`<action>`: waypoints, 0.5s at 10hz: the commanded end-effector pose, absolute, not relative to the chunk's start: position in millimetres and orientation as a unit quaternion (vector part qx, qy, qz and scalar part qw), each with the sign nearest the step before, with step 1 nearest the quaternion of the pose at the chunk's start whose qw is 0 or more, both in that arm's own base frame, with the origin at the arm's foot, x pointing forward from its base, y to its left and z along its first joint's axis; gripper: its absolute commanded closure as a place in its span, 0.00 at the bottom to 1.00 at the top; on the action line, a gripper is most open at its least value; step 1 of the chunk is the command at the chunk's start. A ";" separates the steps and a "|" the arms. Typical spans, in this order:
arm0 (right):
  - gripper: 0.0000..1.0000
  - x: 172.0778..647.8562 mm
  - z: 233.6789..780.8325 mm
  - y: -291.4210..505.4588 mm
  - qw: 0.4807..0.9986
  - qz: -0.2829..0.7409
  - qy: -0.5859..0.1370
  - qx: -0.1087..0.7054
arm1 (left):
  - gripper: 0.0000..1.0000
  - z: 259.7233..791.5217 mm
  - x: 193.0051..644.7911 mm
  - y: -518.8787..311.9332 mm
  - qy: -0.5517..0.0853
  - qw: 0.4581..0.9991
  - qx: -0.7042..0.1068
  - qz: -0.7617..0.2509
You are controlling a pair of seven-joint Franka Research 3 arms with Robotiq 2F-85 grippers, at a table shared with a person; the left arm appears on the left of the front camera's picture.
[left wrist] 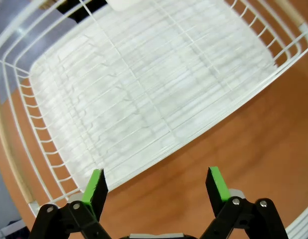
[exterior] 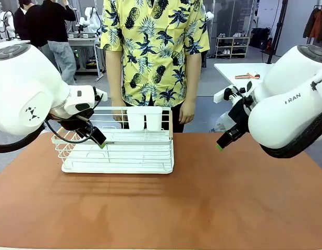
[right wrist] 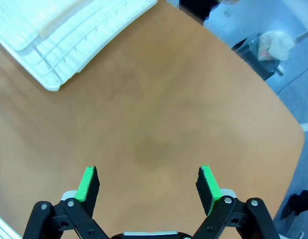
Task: Clean the table.
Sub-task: Pick up the Lint Roller when the human hands it over.
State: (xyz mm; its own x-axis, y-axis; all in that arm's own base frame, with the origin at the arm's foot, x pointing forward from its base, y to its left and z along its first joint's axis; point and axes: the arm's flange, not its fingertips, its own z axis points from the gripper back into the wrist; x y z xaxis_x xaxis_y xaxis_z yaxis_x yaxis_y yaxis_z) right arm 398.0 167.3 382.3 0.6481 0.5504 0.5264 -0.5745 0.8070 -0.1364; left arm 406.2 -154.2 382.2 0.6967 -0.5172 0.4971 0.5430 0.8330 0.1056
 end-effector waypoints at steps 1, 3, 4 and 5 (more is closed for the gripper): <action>0.00 402.0 463.7 138.2 0.914 0.273 -0.272 0.129 | 0.00 465.3 422.0 -136.0 -0.195 0.942 -0.112 -0.251; 0.00 414.3 527.0 77.0 0.900 0.213 -0.194 0.327 | 0.00 543.0 434.6 -69.0 -0.131 0.936 -0.307 -0.115; 0.00 416.3 536.3 40.8 0.881 0.176 -0.149 0.414 | 0.00 562.7 421.9 -32.7 -0.110 0.888 -0.444 -0.047; 0.00 414.3 532.5 -4.6 0.857 0.129 -0.105 0.487 | 0.00 562.0 403.3 27.3 -0.098 0.852 -0.515 0.016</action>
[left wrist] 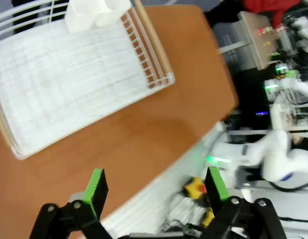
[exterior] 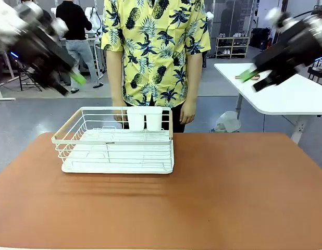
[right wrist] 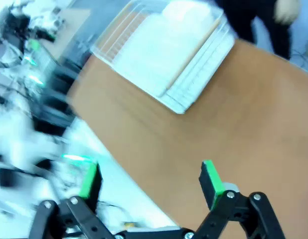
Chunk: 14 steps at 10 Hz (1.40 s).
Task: Clean the table.
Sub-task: Pick up the Lint Roller when the human hands it over.
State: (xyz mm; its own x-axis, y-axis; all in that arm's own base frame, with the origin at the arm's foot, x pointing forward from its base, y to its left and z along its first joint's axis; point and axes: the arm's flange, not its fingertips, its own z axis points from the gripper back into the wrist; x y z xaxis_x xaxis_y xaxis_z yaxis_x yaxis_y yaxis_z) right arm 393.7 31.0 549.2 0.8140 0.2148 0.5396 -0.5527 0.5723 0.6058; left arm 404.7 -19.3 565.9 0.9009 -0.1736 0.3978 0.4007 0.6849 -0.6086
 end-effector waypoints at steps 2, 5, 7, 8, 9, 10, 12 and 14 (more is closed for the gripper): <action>0.00 394.9 506.3 -76.5 0.823 0.064 -0.117 0.552 | 0.00 514.8 355.0 130.0 -0.131 0.777 -0.596 0.153; 0.00 354.5 427.9 -155.2 0.776 -0.042 -0.158 0.609 | 0.00 429.9 273.5 198.6 -0.195 0.678 -0.660 0.258; 0.00 346.4 389.9 -173.2 0.763 -0.088 -0.152 0.622 | 0.00 404.7 257.5 219.5 -0.186 0.674 -0.648 0.302; 0.00 348.1 386.0 -172.5 0.762 -0.095 -0.155 0.621 | 0.00 398.1 259.4 225.2 -0.184 0.669 -0.645 0.321; 0.00 352.1 386.7 -166.8 0.768 -0.086 -0.153 0.616 | 0.00 398.8 270.1 221.0 -0.183 0.667 -0.645 0.323; 0.00 337.2 376.1 -185.4 0.766 -0.105 -0.146 0.618 | 0.00 390.3 250.1 244.5 -0.173 0.674 -0.645 0.317; 0.00 337.2 376.1 -185.4 0.766 -0.105 -0.146 0.618 | 0.00 390.3 250.1 244.5 -0.173 0.674 -0.645 0.317; 0.00 337.2 376.1 -185.4 0.766 -0.105 -0.146 0.618 | 0.00 390.3 250.1 244.5 -0.173 0.674 -0.645 0.317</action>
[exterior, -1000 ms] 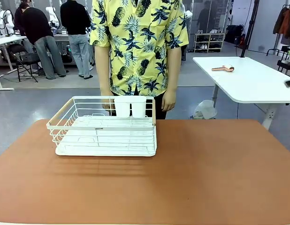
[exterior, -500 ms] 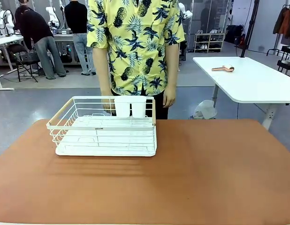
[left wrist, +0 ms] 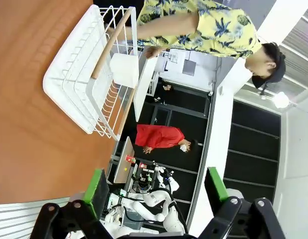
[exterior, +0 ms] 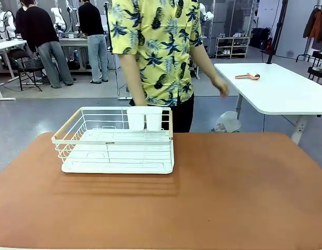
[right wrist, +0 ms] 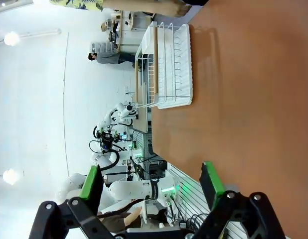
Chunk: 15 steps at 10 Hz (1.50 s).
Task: Clean the table.
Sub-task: Pick up the Lint Roller when the human hands it over.
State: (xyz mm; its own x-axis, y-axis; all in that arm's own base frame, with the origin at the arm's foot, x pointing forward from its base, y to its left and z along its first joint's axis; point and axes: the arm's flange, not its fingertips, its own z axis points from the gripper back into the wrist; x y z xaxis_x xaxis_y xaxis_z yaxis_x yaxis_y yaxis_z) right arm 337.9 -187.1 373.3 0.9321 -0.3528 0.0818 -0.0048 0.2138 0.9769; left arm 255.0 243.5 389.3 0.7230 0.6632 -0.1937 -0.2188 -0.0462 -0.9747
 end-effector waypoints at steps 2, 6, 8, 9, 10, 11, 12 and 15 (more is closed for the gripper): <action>0.00 337.2 376.1 -185.4 0.766 -0.105 -0.146 0.618 | 0.00 390.3 250.1 244.5 -0.173 0.674 -0.645 0.317; 0.00 337.2 376.1 -185.4 0.766 -0.105 -0.146 0.618 | 0.00 390.3 250.1 244.5 -0.173 0.674 -0.645 0.317; 0.00 337.2 376.1 -185.4 0.766 -0.105 -0.146 0.618 | 0.00 390.3 250.1 244.5 -0.173 0.674 -0.645 0.317; 0.00 337.2 376.1 -185.4 0.766 -0.105 -0.146 0.618 | 0.00 390.3 250.1 244.5 -0.173 0.674 -0.645 0.317; 0.00 337.2 376.1 -185.4 0.766 -0.105 -0.146 0.618 | 0.00 390.3 250.1 244.5 -0.173 0.674 -0.645 0.317; 0.00 337.2 376.1 -185.4 0.766 -0.105 -0.146 0.618 | 0.00 390.3 250.1 244.5 -0.173 0.674 -0.645 0.317; 0.00 337.2 376.1 -185.4 0.766 -0.105 -0.146 0.618 | 0.00 390.3 250.1 244.5 -0.173 0.674 -0.645 0.317; 0.00 337.2 376.1 -185.4 0.766 -0.105 -0.146 0.618 | 0.00 390.3 250.1 244.5 -0.173 0.674 -0.645 0.317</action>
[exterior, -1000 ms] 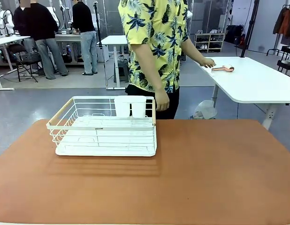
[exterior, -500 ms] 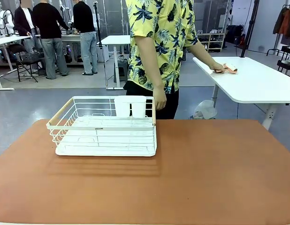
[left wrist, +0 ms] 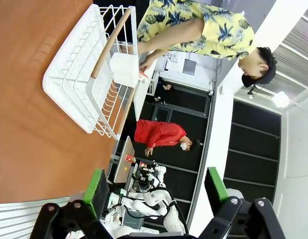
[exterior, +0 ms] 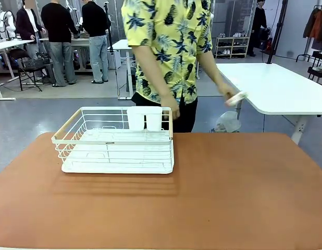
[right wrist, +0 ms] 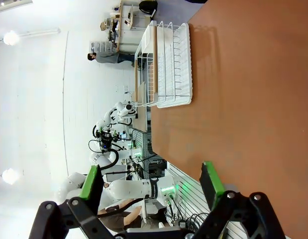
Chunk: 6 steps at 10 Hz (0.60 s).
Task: Clean the table.
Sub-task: Pick up the Lint Roller when the human hands it over.
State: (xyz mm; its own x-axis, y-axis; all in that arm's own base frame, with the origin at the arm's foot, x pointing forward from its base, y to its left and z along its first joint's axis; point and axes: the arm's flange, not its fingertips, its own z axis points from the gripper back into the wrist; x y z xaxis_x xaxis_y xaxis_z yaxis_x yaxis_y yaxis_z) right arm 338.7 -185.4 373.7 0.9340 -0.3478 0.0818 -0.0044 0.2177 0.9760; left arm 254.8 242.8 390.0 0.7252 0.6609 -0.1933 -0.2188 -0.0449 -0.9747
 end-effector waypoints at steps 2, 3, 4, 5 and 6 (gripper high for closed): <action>0.00 337.2 376.1 -185.4 0.766 -0.105 -0.146 0.618 | 0.00 390.3 250.1 244.5 -0.173 0.674 -0.645 0.317; 0.00 337.2 376.1 -185.4 0.766 -0.105 -0.146 0.618 | 0.00 390.3 250.1 244.5 -0.173 0.674 -0.645 0.317; 0.00 337.2 376.1 -185.4 0.766 -0.105 -0.146 0.618 | 0.00 390.3 250.1 244.5 -0.173 0.674 -0.645 0.317; 0.00 337.2 376.1 -185.4 0.766 -0.105 -0.146 0.618 | 0.00 390.3 250.1 244.5 -0.173 0.674 -0.645 0.317; 0.00 337.2 376.1 -185.4 0.766 -0.105 -0.146 0.618 | 0.00 390.3 250.1 244.5 -0.173 0.674 -0.645 0.317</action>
State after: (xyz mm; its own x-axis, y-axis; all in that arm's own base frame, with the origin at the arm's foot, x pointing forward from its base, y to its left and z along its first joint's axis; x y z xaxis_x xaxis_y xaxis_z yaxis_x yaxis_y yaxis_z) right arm 338.8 -185.3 373.7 0.9341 -0.3474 0.0818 -0.0044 0.2178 0.9760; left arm 254.8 242.8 390.0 0.7253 0.6608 -0.1933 -0.2188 -0.0449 -0.9747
